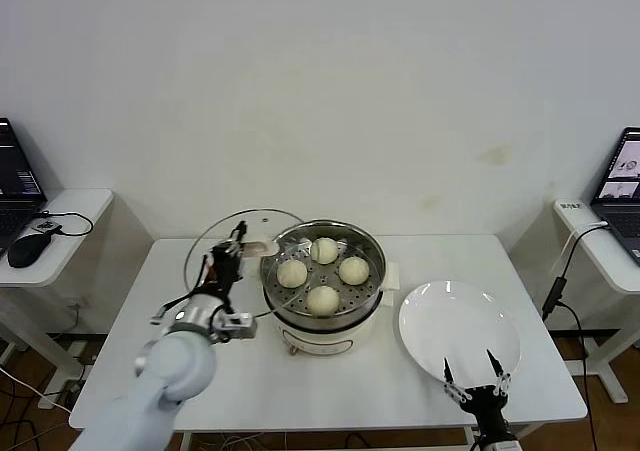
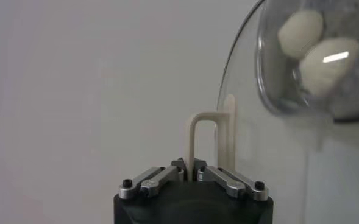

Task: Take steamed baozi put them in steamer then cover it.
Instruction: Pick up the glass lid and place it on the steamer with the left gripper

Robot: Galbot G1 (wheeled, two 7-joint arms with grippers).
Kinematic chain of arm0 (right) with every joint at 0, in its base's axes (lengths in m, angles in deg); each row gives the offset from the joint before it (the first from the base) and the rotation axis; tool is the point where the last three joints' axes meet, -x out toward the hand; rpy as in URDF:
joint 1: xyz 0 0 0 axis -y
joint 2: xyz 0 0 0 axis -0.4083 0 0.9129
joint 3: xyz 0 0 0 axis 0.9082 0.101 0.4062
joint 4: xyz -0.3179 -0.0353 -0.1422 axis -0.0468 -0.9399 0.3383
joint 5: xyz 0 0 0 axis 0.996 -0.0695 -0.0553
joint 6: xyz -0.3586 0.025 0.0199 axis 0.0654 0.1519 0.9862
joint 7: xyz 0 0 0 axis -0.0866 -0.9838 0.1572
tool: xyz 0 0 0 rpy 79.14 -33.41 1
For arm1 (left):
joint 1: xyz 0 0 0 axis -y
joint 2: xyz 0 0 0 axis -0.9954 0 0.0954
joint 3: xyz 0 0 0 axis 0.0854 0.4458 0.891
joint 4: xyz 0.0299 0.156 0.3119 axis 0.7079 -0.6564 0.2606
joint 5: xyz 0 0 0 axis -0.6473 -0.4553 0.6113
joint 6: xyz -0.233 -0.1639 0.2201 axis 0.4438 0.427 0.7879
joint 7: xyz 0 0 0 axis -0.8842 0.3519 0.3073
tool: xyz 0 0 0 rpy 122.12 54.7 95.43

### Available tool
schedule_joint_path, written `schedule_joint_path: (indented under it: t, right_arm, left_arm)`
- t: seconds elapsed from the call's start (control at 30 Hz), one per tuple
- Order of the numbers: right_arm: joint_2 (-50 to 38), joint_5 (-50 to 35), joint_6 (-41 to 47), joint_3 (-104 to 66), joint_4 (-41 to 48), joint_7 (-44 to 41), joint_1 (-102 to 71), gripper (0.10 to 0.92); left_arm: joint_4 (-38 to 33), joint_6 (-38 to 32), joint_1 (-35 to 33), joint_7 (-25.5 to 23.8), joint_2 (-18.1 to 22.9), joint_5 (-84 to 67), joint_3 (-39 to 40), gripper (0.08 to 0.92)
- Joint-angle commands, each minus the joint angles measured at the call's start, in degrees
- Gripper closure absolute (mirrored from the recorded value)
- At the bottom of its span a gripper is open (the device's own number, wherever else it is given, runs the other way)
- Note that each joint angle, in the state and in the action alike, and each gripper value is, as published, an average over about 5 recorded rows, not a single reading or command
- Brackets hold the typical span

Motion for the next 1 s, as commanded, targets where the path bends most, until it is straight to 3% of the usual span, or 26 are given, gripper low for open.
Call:
schedule_joint_path:
  t: [0.03, 0.37, 0.7, 1.0]
  right_arm:
    - [2.24, 7.85, 0.71, 0.56, 0.26, 1.0, 0.27, 0.203]
    - [3.32, 9.3, 0.43, 0.57, -0.14, 1.53, -0.31, 0.203]
    - [2.77, 8.71, 0.15, 0.17, -0.48, 1.64, -0.75, 0.202]
    - [2.46, 8.44, -0.32, 0.07, -0.51, 1.62, -1.14, 0.202]
  left_arm:
    - [3.4, 6.41, 11.11, -7.54, 8.06, 10.26, 13.63, 0.854]
    - [9.7, 6.41, 11.89, -8.48, 17.57, 14.77, 15.84, 0.854]
    - [13.72, 5.54, 10.78, -8.16, 20.79, 16.85, 15.66, 0.854]
    - [15.35, 4.71, 10.36, -7.93, 20.91, 17.64, 14.14, 0.854]
